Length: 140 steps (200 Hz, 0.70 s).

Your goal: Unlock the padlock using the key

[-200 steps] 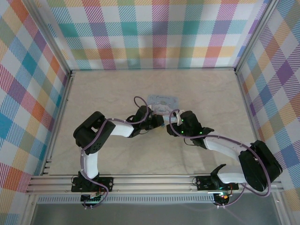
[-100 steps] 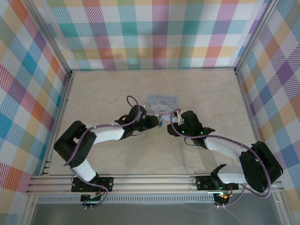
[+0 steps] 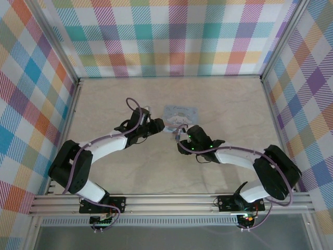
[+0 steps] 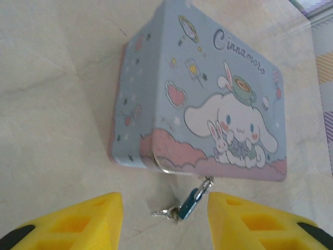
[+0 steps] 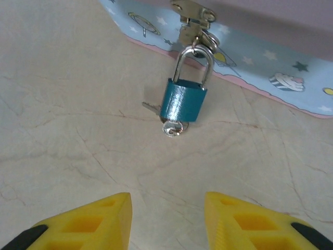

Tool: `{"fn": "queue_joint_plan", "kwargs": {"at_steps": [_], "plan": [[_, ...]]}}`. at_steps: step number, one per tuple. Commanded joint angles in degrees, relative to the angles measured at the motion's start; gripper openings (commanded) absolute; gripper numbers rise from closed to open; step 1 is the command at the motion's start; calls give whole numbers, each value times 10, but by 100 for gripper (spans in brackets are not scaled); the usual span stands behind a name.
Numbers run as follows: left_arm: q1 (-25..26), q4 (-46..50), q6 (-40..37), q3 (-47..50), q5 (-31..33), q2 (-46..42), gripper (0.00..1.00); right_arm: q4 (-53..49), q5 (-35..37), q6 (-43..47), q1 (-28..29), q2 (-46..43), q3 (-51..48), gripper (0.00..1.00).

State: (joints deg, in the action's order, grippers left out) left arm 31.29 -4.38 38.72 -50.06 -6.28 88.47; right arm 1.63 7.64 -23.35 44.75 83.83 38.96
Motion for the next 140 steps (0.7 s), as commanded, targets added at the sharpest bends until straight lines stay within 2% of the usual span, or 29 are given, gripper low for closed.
{"fn": "queue_joint_plan", "kwargs": {"at_steps": [1,31,78,140], "plan": [[-15,18,-15,-33,-1,28,47,-43,64,-46,16,32,54,42],[-31,-1,-11,-44,-21,54,49,-103,107,-91,24,74,113,44],[-50,-10,-8,-83,-50,97,50,-164,137,-108,33,140,189,45],[-56,6,-18,-165,-90,172,49,-198,145,-128,37,196,236,43]]}}
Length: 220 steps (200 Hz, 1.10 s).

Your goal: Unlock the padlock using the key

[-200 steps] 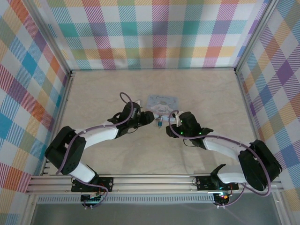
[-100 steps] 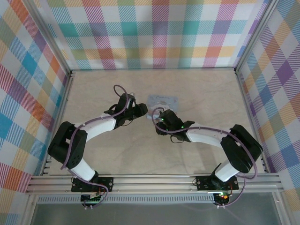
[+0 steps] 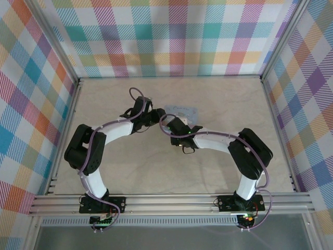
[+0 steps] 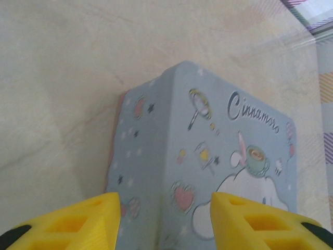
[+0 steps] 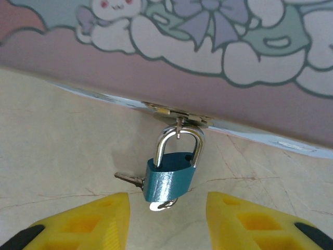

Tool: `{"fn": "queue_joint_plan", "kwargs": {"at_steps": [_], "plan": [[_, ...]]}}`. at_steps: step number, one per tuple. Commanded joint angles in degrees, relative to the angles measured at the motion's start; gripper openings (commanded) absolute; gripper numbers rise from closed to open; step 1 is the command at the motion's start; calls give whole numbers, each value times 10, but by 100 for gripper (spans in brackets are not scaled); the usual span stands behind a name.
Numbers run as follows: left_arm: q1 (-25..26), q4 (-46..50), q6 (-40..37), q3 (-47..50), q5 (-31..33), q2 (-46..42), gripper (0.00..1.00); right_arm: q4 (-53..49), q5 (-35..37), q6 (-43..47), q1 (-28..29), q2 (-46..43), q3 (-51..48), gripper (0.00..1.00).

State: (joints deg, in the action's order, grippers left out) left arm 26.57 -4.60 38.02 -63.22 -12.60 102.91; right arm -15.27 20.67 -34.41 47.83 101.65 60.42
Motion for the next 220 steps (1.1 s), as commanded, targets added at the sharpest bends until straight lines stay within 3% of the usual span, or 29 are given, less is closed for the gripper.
{"fn": "queue_joint_plan", "kwargs": {"at_steps": [1,127,179,220], "plan": [[-9,9,-12,-35,-27,29,49,-29,15,-18,7,18,22,43],[-8,-26,24,-17,-64,50,34,-58,37,-26,9,80,78,37],[-8,-32,26,-14,-66,52,33,-66,36,-30,10,74,75,25],[-9,-21,21,-20,-63,55,32,-65,25,-21,16,55,55,8]]}}
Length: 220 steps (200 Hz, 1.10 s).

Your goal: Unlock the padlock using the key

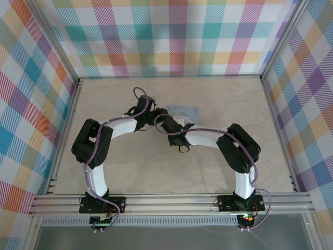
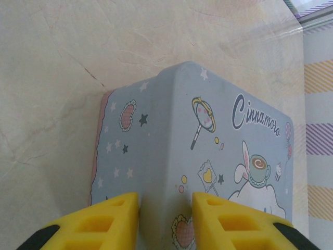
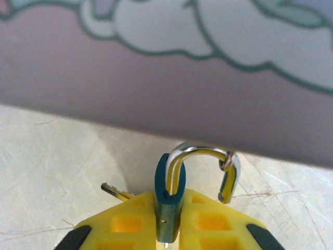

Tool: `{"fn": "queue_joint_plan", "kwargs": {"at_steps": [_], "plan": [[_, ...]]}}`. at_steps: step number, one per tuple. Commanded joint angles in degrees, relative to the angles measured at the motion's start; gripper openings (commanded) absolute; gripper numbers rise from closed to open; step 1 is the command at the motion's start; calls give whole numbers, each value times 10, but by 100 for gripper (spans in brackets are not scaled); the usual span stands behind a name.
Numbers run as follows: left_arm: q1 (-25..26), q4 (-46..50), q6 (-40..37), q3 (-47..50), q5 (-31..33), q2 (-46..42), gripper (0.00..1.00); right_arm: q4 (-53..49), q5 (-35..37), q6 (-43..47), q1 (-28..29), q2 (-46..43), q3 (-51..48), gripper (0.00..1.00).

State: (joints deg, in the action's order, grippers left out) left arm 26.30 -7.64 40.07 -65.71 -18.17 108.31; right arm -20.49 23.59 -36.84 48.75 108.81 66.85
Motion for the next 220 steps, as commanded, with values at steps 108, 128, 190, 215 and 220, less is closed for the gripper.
{"fn": "queue_joint_plan", "kwargs": {"at_steps": [108,128,190,215,220], "plan": [[-6,38,-18,-1,-2,-2,32,-56,-101,155,2,-59,-8,1],[-6,39,-18,1,-2,-2,32,-70,-108,177,-2,-55,-2,7],[-6,38,-18,2,-9,-4,32,-54,-99,164,-16,-84,-9,33],[-7,38,-18,2,-11,-6,32,-46,-98,150,-16,-92,-14,35],[-6,38,-18,2,-12,-6,32,-46,-97,148,-16,-92,-15,35]]}}
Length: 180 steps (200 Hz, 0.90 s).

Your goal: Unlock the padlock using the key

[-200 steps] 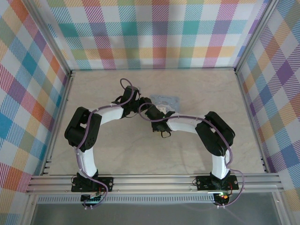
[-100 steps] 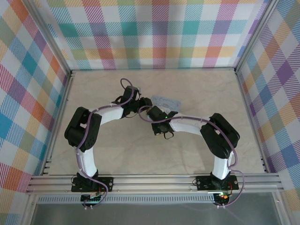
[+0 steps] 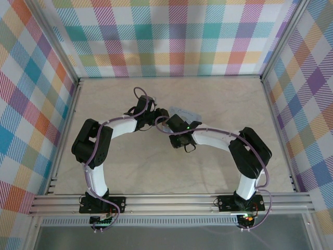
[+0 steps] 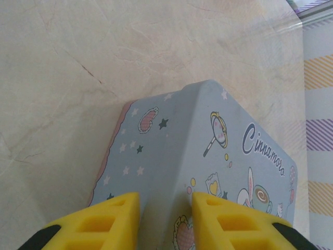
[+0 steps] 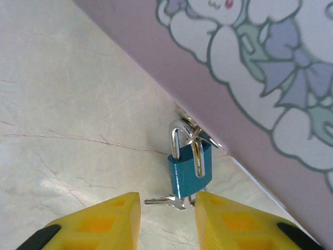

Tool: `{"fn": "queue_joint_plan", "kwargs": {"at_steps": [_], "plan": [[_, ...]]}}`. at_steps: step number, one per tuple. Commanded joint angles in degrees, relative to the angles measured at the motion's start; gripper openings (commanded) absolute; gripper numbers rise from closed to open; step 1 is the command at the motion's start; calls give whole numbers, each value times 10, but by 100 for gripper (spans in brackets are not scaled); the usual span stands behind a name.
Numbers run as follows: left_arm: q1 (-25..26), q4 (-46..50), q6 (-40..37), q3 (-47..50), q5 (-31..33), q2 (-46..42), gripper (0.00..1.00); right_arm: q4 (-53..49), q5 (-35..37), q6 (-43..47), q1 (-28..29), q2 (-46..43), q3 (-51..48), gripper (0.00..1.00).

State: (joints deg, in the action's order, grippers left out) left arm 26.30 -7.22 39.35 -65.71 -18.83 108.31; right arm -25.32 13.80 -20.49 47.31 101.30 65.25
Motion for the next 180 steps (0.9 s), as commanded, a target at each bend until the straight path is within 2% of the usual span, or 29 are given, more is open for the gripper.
{"fn": "queue_joint_plan", "kwargs": {"at_steps": [1,63,146,180], "plan": [[-6,34,-10,2,-5,-6,32,3,1,-17,-2,-16,1,35],[-6,34,-9,1,-5,-6,32,5,52,-49,9,0,-17,37],[-6,36,-7,-2,-7,-8,32,19,75,-45,23,46,-2,37],[-6,36,-7,-1,-7,-9,32,21,83,-43,22,55,-3,32]]}}
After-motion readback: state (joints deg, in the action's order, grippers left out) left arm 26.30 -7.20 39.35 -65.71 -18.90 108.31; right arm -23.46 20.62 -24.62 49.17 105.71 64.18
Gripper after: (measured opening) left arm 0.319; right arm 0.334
